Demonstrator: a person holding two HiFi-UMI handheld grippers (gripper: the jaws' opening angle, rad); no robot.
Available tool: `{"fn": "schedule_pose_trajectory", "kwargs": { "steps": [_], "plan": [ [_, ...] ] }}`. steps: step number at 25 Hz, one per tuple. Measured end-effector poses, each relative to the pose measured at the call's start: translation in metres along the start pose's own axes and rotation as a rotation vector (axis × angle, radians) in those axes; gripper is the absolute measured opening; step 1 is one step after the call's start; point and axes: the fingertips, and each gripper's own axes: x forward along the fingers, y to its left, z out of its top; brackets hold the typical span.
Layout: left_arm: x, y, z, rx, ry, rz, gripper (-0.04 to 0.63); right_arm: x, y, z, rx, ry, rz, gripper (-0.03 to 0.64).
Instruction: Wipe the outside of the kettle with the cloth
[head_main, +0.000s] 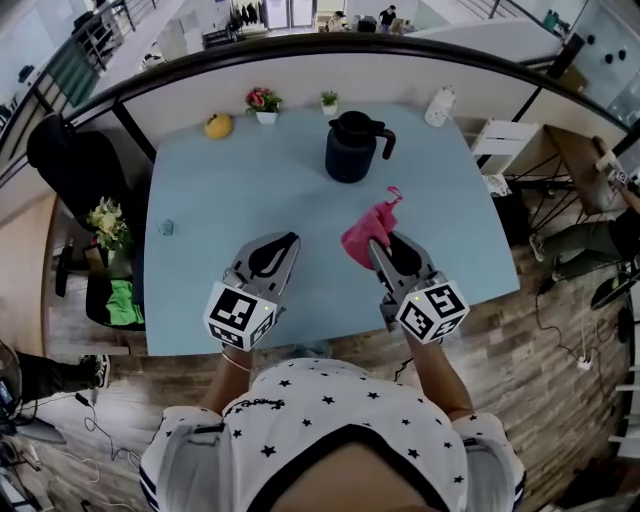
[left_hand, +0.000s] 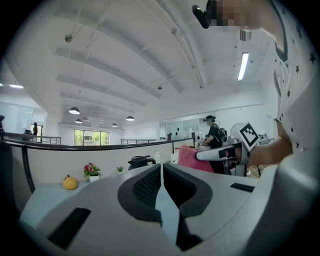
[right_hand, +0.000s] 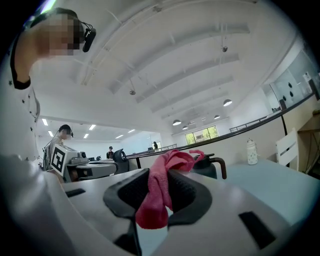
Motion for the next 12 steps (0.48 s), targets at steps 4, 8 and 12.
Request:
{"fn": "schedule_pose_trajectory", "kwargs": {
  "steps": [4, 8, 12],
  "plan": [
    [0.01, 0.027, -0.006, -0.019, 0.004, 0.049, 0.038, 0.039, -0.015, 0.002, -0.027, 0.023, 0.003, 0.11],
    [0.015, 0.054, -0.009, -0.031, 0.003, 0.08, 0.038, 0.078, -0.024, 0.002, -0.064, 0.048, 0.001, 0.11],
    [0.019, 0.079, -0.019, -0.058, 0.006, 0.107, 0.038, 0.116, -0.03, -0.003, -0.093, 0.077, -0.014, 0.11]
  ]
}}
